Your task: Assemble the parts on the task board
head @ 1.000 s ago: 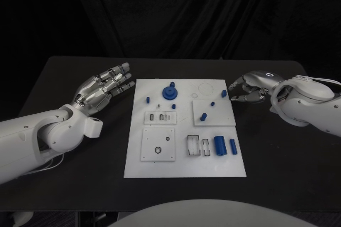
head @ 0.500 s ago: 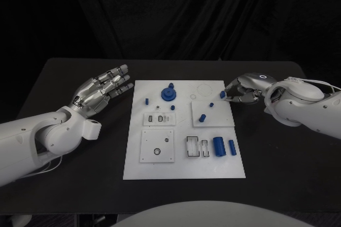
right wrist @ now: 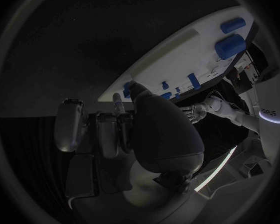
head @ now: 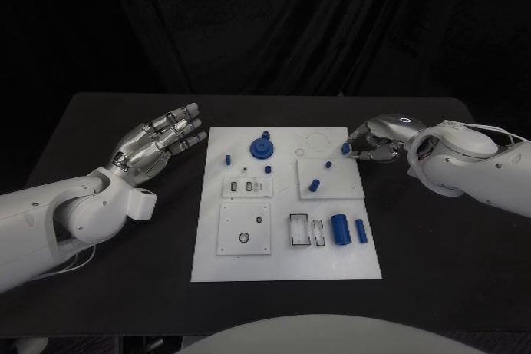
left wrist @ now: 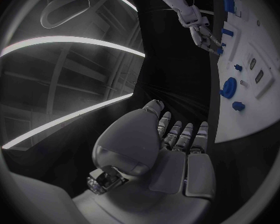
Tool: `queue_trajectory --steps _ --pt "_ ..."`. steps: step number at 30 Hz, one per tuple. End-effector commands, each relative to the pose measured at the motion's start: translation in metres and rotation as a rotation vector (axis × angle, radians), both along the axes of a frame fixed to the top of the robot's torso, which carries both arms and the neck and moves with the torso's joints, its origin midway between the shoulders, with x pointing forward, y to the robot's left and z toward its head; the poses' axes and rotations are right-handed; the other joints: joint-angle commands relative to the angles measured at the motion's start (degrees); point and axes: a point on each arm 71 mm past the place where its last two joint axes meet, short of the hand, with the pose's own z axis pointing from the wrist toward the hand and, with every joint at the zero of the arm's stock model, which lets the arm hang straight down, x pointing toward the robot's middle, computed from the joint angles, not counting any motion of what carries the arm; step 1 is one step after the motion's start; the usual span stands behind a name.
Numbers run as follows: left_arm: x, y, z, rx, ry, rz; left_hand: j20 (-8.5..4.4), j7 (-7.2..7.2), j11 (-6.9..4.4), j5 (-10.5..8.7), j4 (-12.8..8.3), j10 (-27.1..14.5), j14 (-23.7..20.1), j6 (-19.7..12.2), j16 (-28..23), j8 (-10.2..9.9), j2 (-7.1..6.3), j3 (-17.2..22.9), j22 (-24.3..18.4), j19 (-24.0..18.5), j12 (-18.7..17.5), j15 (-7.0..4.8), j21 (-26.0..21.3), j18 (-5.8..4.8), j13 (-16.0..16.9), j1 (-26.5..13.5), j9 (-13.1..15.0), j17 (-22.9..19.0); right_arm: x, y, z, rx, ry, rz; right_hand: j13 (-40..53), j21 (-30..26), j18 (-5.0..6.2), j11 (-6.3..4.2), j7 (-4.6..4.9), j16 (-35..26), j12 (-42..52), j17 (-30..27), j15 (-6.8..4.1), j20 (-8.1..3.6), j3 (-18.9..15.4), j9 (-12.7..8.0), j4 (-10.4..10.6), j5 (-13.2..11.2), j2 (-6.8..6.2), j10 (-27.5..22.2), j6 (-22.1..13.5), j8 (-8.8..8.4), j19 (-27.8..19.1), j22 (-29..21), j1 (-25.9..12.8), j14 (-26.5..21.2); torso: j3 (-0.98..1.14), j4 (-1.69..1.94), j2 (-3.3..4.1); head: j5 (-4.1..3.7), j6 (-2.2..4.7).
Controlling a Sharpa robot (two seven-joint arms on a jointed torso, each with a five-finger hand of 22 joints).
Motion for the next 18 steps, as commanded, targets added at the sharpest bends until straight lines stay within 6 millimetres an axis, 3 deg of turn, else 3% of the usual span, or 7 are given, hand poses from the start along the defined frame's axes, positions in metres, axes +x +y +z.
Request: queue_trajectory --steps 1,6,18 --pt "-0.0008 -0.0011 0.0003 -0.012 -0.003 -0.012 -0.05 0.13 -0.32 0.02 0.0 -0.2 -0.1 0.0 0.1 -0.3 -0.07 0.4 0.0 0.1 -0.1 0.21 0.0 -0.89 0.0 -0.5 0.0 0.0 0.0008 -0.0004 -0.0012 -0.003 0.0 -0.012 15.1 -0.2 0.35 0.42 0.26 -0.3 0.1 14.5 0.33 0.05 0.0 -0.1 0.2 -0.3 -0.12 5.9 0.0 -0.2 -0.3 10.4 0.1 5.6 -0.02 -0.03 -0.01 -0.01 0.02" --pt "-0.0006 -0.0016 -0.0001 -0.012 -0.002 -0.014 -0.05 0.13 -0.32 0.02 0.0 -0.2 -0.1 0.0 0.1 -0.3 -0.07 0.4 0.0 0.1 -0.1 0.21 0.0 -0.89 0.0 -0.5 0.0 0.0 0.0024 0.0016 -0.0016 -0.005 0.001 -0.01 15.1 -0.6 0.43 0.38 0.14 -0.5 0.1 14.4 0.33 0.09 -0.2 -0.3 0.2 -0.8 -0.23 5.9 -0.7 -0.59 -0.5 10.3 0.2 5.6 -0.03 0.02 0.03 -0.04 0.44" --pt "-0.0005 -0.0015 -0.0016 -0.01 0.003 -0.016 -0.06 0.16 -0.33 0.04 0.0 -0.2 -0.2 -0.1 0.0 -0.3 -0.05 0.5 0.0 0.0 -0.2 0.19 -0.1 -0.93 0.0 -0.5 0.0 0.0 0.0058 0.0058 -0.0027 -0.009 0.004 -0.004 15.1 -0.9 0.47 0.33 0.11 -0.6 0.1 14.3 0.27 0.06 -0.5 0.2 0.2 -1.5 -0.31 5.9 0.3 0.22 -0.6 10.3 0.3 5.5 0.0 0.02 0.04 -0.14 0.16"
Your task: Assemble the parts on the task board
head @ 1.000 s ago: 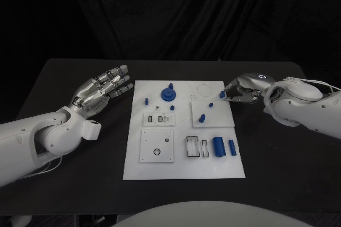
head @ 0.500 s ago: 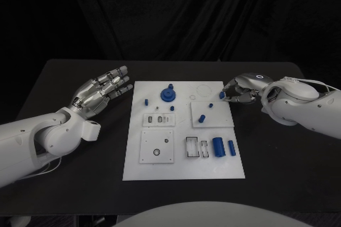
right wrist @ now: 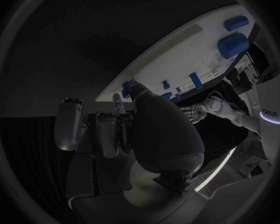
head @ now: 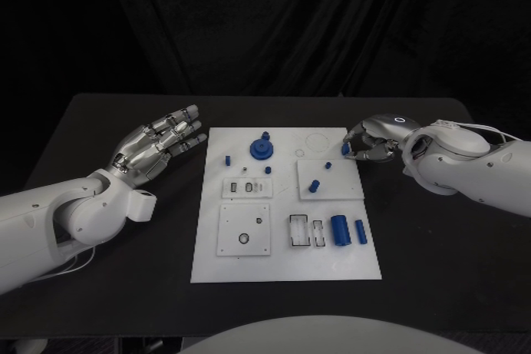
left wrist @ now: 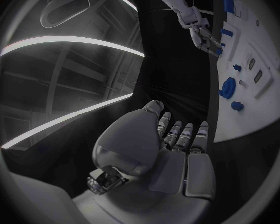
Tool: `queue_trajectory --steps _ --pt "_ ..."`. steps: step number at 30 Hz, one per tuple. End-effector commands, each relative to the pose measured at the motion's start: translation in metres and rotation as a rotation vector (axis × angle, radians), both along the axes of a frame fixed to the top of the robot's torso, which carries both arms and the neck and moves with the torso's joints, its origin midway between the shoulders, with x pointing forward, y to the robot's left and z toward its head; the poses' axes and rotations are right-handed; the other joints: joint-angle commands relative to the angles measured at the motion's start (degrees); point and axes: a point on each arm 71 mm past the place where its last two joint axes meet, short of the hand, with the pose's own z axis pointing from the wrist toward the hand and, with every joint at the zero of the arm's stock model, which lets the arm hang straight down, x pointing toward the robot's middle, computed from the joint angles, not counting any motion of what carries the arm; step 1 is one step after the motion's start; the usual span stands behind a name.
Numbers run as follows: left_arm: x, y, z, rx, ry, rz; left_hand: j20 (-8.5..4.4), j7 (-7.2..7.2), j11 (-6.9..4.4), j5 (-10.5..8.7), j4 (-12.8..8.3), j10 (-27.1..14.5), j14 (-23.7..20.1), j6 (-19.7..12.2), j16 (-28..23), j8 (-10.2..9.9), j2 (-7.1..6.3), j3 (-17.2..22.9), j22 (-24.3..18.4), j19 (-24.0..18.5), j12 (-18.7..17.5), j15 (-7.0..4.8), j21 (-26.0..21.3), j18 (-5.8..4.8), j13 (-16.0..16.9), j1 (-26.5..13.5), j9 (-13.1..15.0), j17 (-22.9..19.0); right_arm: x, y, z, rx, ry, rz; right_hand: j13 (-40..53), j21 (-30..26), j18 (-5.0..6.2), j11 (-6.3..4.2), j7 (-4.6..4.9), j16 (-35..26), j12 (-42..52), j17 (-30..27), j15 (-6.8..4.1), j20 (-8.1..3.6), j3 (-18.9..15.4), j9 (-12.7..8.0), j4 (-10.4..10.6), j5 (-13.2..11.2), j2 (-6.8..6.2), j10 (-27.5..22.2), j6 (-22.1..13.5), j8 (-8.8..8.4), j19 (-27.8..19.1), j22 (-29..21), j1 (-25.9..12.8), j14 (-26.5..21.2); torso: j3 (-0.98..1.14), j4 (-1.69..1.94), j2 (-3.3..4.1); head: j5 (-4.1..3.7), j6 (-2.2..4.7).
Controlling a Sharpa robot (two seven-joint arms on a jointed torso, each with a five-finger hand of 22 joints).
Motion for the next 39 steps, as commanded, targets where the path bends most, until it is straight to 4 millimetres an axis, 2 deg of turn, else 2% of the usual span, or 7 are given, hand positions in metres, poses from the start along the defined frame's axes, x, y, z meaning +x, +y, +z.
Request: queue_trajectory --steps 1,8,16,19,28,37,39 --pt "-0.0008 -0.0019 -0.0002 -0.012 -0.002 -0.015 -0.06 0.16 -0.33 0.04 0.0 -0.2 -0.2 -0.1 0.0 -0.3 -0.05 0.2 0.0 0.0 -0.2 0.19 -0.1 -0.93 0.0 -0.6 0.0 0.0 0.0006 -0.0003 -0.0017 -0.005 0.005 -0.01 15.1 -0.3 0.47 0.33 -0.03 -0.2 0.1 14.2 0.26 -0.15 -0.4 0.3 0.0 -0.4 -0.3 5.9 0.8 0.71 -0.3 10.3 0.3 5.5 0.02 -0.04 0.02 -0.03 -0.07" --pt "-0.0007 -0.0028 -0.0013 -0.013 0.002 -0.018 -0.06 0.16 -0.33 0.04 0.0 -0.2 -0.2 -0.1 0.0 -0.3 -0.05 0.2 0.0 0.0 -0.2 0.19 -0.1 -0.93 0.0 -0.6 0.0 0.0 0.001 0.0015 -0.0019 -0.005 0.006 -0.006 15.1 -0.4 0.49 0.28 -0.09 -0.3 0.1 14.2 0.23 -0.19 -0.5 1.0 0.0 -0.6 -0.27 5.9 1.8 1.53 -0.4 10.3 0.4 5.5 0.01 -0.02 0.02 -0.09 -0.48" --pt "-0.0008 -0.0028 -0.0025 -0.012 0.004 -0.019 -0.06 0.19 -0.34 0.04 0.0 -0.3 -0.2 -0.1 0.0 -0.3 -0.04 0.3 0.0 0.0 -0.2 0.19 -0.1 -0.94 0.0 -0.6 0.0 0.0 0.0009 0.003 -0.0019 -0.004 0.006 -0.001 15.1 -0.6 0.49 0.02 -0.39 -0.2 0.1 14.2 0.02 -0.39 -1.1 3.5 -0.2 -0.6 0.02 5.9 4.0 4.8 -0.3 10.3 0.6 5.5 0.02 -0.02 0.02 -0.12 -0.75" --pt "-0.0008 -0.0028 -0.0029 -0.012 0.005 -0.019 -0.06 0.19 -0.34 0.04 0.0 -0.3 -0.2 -0.1 0.0 -0.3 -0.04 0.3 0.0 0.0 -0.2 0.19 -0.1 -0.94 0.0 -0.6 0.0 0.0 0.001 0.0033 -0.0019 -0.003 0.005 0.0 15.1 -0.6 0.49 -0.1 -0.53 -0.2 0.1 14.2 -0.09 -0.5 -1.4 4.9 -0.3 -0.5 0.22 5.9 4.2 6.7 -0.3 10.3 0.7 5.5 0.02 0.01 0.03 -0.11 -0.78" --pt "-0.0011 -0.0031 -0.0044 -0.012 0.009 -0.021 -0.06 0.19 -0.34 0.04 0.0 -0.3 -0.2 -0.1 0.0 -0.3 -0.04 0.3 0.0 0.0 -0.2 0.19 -0.1 -0.94 0.0 -0.6 0.0 0.0 0.0019 0.0057 -0.0025 -0.006 0.011 0.003 15.1 -0.8 0.51 -0.16 -0.61 -0.3 0.1 14.1 -0.15 -0.56 -1.6 5.9 -0.5 -0.1 0.37 5.9 3.4 7.78 -0.3 10.3 0.8 5.4 0.01 -0.04 0.03 -0.12 -0.92" --pt "-0.0017 -0.0025 -0.0059 -0.012 0.013 -0.02 -0.06 0.27 -0.38 0.04 0.0 -0.3 -0.2 -0.2 0.0 -0.3 -0.03 0.4 -0.1 0.0 -0.3 0.18 -0.1 -0.98 -0.1 -0.6 0.0 0.0 0.0033 0.0072 -0.0032 -0.01 0.015 0.0 15.1 -1.0 0.53 -0.22 -0.66 -0.4 0.1 14.1 -0.2 -0.62 -1.7 7.2 -0.7 1.4 0.72 5.9 2.4 9.31 -0.3 10.2 0.9 5.4 -0.01 -0.07 0.0 -0.11 -1.03" --pt "-0.0019 -0.0025 -0.0061 -0.012 0.014 -0.02 -0.06 0.27 -0.38 0.04 0.0 -0.3 -0.2 -0.2 0.0 -0.3 -0.03 0.4 -0.1 0.0 -0.3 0.18 -0.1 -0.98 -0.1 -0.6 0.0 0.0 0.0036 0.0073 -0.0035 -0.012 0.018 -0.002 15.1 -1.3 0.58 -0.15 -0.59 -0.5 0.1 14.0 -0.17 -0.59 -1.7 7.9 -0.5 3.0 1.11 5.9 1.5 9.98 -0.4 10.2 0.6 5.4 -0.01 -0.04 0.0 -0.1 -1.07"
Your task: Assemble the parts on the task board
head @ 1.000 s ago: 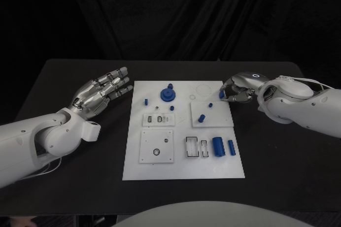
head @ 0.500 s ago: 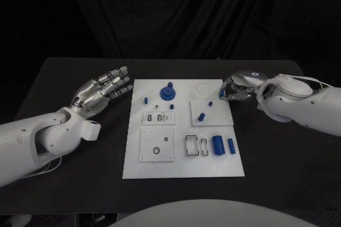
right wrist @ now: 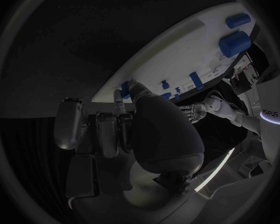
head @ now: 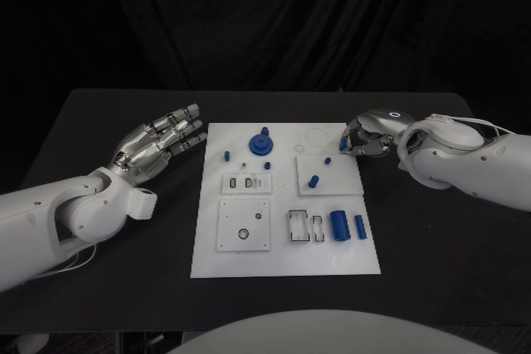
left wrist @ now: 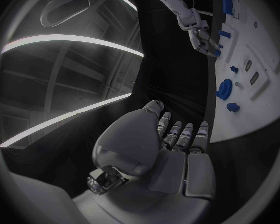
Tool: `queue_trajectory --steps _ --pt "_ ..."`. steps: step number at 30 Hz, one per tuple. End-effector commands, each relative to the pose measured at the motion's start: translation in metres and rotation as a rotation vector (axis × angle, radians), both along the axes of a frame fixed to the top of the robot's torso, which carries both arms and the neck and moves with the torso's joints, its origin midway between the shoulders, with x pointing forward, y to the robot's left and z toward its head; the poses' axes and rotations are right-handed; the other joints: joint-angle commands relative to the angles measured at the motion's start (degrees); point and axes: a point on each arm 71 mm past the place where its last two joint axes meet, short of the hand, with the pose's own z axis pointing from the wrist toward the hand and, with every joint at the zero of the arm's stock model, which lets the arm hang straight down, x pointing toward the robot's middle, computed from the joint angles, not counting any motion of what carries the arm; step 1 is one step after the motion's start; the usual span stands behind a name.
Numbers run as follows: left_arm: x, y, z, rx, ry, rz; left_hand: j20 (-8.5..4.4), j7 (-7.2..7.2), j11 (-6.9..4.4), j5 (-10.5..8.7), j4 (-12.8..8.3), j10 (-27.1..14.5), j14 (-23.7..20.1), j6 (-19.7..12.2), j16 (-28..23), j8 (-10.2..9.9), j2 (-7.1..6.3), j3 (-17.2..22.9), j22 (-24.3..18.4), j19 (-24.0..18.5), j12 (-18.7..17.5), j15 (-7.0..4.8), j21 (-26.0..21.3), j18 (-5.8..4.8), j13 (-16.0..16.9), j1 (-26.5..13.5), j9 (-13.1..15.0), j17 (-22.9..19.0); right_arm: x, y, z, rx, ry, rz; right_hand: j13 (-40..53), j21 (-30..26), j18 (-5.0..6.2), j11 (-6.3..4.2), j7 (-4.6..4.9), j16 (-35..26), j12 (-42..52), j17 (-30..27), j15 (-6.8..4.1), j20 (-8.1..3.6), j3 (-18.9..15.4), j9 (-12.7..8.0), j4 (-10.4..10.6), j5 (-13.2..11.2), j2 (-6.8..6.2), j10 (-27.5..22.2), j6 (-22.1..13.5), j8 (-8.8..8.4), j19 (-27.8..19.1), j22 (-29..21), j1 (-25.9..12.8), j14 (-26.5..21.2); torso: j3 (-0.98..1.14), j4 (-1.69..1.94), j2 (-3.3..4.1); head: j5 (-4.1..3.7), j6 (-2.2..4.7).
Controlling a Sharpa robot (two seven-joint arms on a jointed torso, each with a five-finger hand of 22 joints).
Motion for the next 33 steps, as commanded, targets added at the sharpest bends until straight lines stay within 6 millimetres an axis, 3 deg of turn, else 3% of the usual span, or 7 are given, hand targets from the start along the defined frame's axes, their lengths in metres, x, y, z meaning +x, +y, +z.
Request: queue_trajectory --steps 1,4,6,8,13,24,33 --pt "-0.001 -0.001 0.0 -0.013 -0.004 -0.012 -0.06 0.27 -0.16 0.04 0.0 -0.1 -0.2 -0.2 0.0 -0.3 -0.02 0.4 -0.1 0.0 -0.3 0.18 -0.1 -0.98 -0.1 -0.6 0.0 0.0 0.0 -0.001 -0.003 -0.011 0.015 -0.015 15.1 -0.4 0.59 -0.13 0.05 -0.3 0.1 14.0 -0.16 -0.38 -0.2 0.5 0.1 1.4 0.65 5.9 -0.8 0.68 -0.3 10.2 0.1 5.4 -0.02 0.03 0.0 0.02 -0.08" --pt "-0.001 -0.001 0.0 -0.012 -0.003 -0.012 -0.06 0.27 -0.16 0.04 0.0 -0.1 -0.2 -0.2 0.0 -0.3 -0.02 0.4 -0.1 0.0 -0.3 0.18 -0.1 -0.98 -0.1 -0.6 0.0 0.0 0.0 -0.001 -0.003 -0.01 0.014 -0.013 15.1 -0.5 0.6 -0.18 0.04 -0.3 0.1 14.0 -0.16 -0.39 0.1 1.0 0.0 3.2 0.92 5.9 -1.2 1.29 -0.3 10.2 0.2 5.3 -0.03 0.05 0.01 0.01 -0.07" --pt "-0.001 -0.001 0.0 -0.012 -0.002 -0.011 -0.06 0.27 -0.16 0.04 0.0 -0.1 -0.2 -0.2 0.0 -0.3 -0.02 0.4 -0.1 0.0 -0.3 0.18 -0.1 -0.98 -0.1 -0.6 0.0 0.0 0.0 0.0 -0.002 -0.008 0.011 -0.009 15.1 -0.5 0.6 -0.22 0.03 -0.3 0.1 14.0 -0.17 -0.44 0.4 1.4 -0.1 5.6 1.13 5.9 -1.4 1.88 -0.2 10.2 0.4 5.4 -0.04 0.03 0.01 0.03 -0.09" --pt "-0.001 -0.001 0.0 -0.011 -0.002 -0.01 -0.06 0.27 -0.16 0.04 0.0 -0.1 -0.2 -0.2 0.0 -0.3 -0.02 0.4 -0.1 0.0 -0.3 0.18 -0.1 -0.98 -0.1 -0.6 0.0 0.0 0.0 0.0 -0.002 -0.004 0.006 -0.004 15.1 -0.6 0.62 -0.32 -0.09 -0.3 0.1 14.0 -0.28 -0.52 1.3 2.0 -0.3 10.2 1.22 5.9 -1.5 2.74 -0.2 10.2 0.9 5.4 -0.06 0.02 0.0 0.07 -0.13" --pt "-0.001 0.0 -0.001 -0.01 0.0 -0.01 -0.06 0.31 -0.18 0.04 0.0 -0.1 -0.3 -0.3 -0.1 -0.3 -0.01 0.5 -0.1 -0.1 -0.3 0.18 -0.1 -1.01 -0.1 -0.6 0.0 0.0 -0.001 0.001 0.0 0.006 -0.008 0.006 15.1 -0.5 0.59 -0.49 -0.29 -0.2 0.1 14.1 -0.41 -0.62 2.6 2.7 -0.5 14.4 1.12 5.9 -1.7 3.77 -0.2 10.2 1.1 5.4 -0.04 0.01 0.01 0.11 -0.24" --pt "-0.002 0.002 -0.001 -0.01 0.0 -0.004 -0.06 0.31 -0.18 0.04 0.0 -0.1 -0.3 -0.3 -0.1 -0.3 -0.01 0.5 -0.1 -0.1 -0.3 0.18 -0.1 -1.01 -0.1 -0.6 0.0 0.0 -0.008 0.005 0.006 0.048 -0.066 0.025 15.1 -0.2 0.51 -0.55 -0.38 -0.1 0.1 14.2 -0.49 -0.67 3.2 3.1 -0.4 15.5 0.83 5.9 -1.5 4.38 0.0 10.3 0.9 5.5 0.03 -0.01 0.01 0.22 -0.49" --pt "-0.003 0.004 -0.001 -0.009 -0.001 0.001 -0.06 0.3 -0.17 0.04 -0.1 -0.1 -0.3 -0.3 0.0 -0.3 -0.01 0.6 -0.1 0.0 -0.3 0.17 -0.1 -1.03 -0.1 -0.7 0.0 0.0 -0.025 0.027 0.025 0.138 -0.166 0.081 15.1 0.3 0.43 -0.61 -0.39 0.3 0.1 14.5 -0.58 -0.76 3.5 3.6 -0.4 15.1 0.11 5.9 -0.4 5.36 0.3 10.4 0.7 5.6 0.04 -0.06 0.01 0.47 -0.32"
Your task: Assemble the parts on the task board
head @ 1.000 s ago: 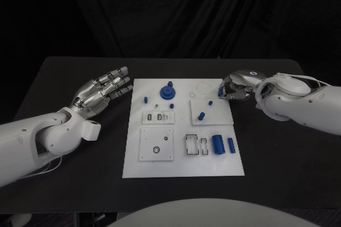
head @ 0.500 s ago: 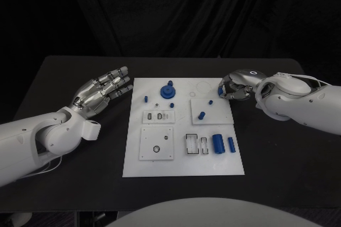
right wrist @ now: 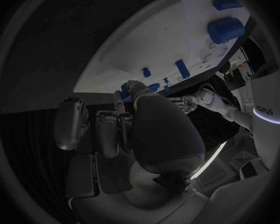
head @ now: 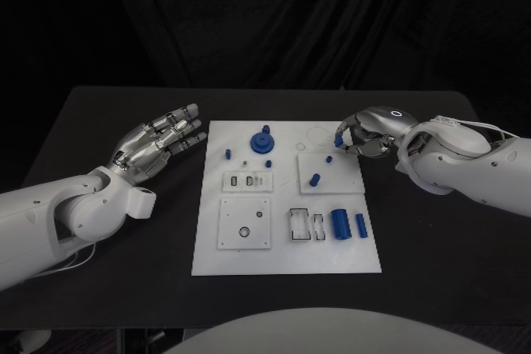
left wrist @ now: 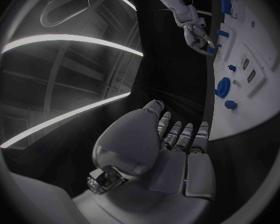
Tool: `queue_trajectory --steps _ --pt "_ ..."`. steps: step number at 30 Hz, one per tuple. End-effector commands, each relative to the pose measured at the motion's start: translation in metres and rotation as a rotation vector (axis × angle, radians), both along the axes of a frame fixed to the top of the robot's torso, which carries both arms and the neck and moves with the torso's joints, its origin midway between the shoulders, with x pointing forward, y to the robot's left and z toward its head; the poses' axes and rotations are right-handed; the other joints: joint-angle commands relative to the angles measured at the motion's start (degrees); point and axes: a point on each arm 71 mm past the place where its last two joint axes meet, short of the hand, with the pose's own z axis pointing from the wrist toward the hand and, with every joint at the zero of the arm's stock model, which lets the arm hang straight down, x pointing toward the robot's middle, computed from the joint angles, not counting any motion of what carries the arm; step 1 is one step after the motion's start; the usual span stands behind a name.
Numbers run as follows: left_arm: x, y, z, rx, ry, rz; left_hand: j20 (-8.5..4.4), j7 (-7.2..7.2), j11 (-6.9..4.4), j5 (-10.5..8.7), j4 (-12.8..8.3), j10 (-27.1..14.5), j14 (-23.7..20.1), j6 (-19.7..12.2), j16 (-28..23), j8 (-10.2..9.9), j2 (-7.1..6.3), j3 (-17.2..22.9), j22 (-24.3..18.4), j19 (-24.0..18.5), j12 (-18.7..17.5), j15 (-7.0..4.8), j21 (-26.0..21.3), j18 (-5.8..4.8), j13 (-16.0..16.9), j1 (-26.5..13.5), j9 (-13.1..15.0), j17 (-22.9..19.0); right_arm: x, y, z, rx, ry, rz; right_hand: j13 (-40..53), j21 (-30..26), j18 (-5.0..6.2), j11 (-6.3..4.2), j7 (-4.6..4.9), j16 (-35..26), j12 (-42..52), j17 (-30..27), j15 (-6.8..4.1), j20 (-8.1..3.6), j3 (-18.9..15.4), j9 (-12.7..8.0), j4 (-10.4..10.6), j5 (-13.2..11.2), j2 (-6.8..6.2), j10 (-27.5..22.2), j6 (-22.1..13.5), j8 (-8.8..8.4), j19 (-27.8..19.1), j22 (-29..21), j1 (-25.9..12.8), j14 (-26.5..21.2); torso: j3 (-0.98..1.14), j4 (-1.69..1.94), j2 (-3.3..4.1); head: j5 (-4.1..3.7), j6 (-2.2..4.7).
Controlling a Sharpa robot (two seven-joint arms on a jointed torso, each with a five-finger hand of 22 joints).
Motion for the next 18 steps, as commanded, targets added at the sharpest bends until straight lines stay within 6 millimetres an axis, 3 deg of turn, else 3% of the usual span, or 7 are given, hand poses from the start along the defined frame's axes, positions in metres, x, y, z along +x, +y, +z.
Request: queue_trajectory --steps 1,8,18 --pt "-0.001 -0.001 0.001 -0.013 -0.008 -0.007 -0.06 0.31 -0.17 0.04 -0.1 -0.1 -0.3 -0.3 0.0 -0.3 -0.01 0.3 -0.1 0.0 -0.3 0.17 -0.1 -1.03 -0.1 -0.7 0.0 0.0 -0.008 0.013 0.015 0.068 -0.11 0.028 15.1 0.3 0.42 -0.38 -0.06 0.3 0.1 14.5 -0.41 -0.33 0.3 0.2 -0.1 -0.2 -0.46 6.2 0.4 0.33 0.3 10.4 0.0 5.8 -0.01 -0.04 -0.01 -0.03 0.07" --pt "-0.002 -0.001 0.001 -0.013 -0.007 -0.006 -0.06 0.3 -0.16 0.04 -0.1 -0.1 -0.2 -0.2 0.0 -0.3 -0.01 0.3 0.0 0.0 -0.2 0.17 -0.1 -1.04 0.0 -0.7 0.0 0.0 -0.032 0.053 0.027 0.111 -0.193 0.128 15.1 1.2 0.26 -0.49 -0.17 1.0 0.1 15.0 -0.53 -0.46 0.8 0.6 -0.2 1.4 -1.5 6.2 1.5 1.22 0.8 10.6 -0.2 6.1 -0.03 -0.05 -0.03 0.21 0.01" --pt "-0.003 -0.001 0.001 -0.014 -0.007 -0.006 -0.06 0.3 -0.16 0.04 -0.1 -0.1 -0.2 -0.2 0.0 -0.3 -0.01 0.3 0.0 0.0 -0.2 0.17 -0.1 -1.04 0.0 -0.7 0.0 0.0 -0.054 0.102 0.014 0.117 -0.163 0.22 15.1 2.3 0.05 -0.37 0.06 1.1 0.1 15.1 -0.57 -0.57 1.4 1.0 -0.8 1.8 -2.35 6.2 2.6 1.84 1.5 10.9 0.0 6.1 -0.2 0.12 -0.06 0.71 -0.21"
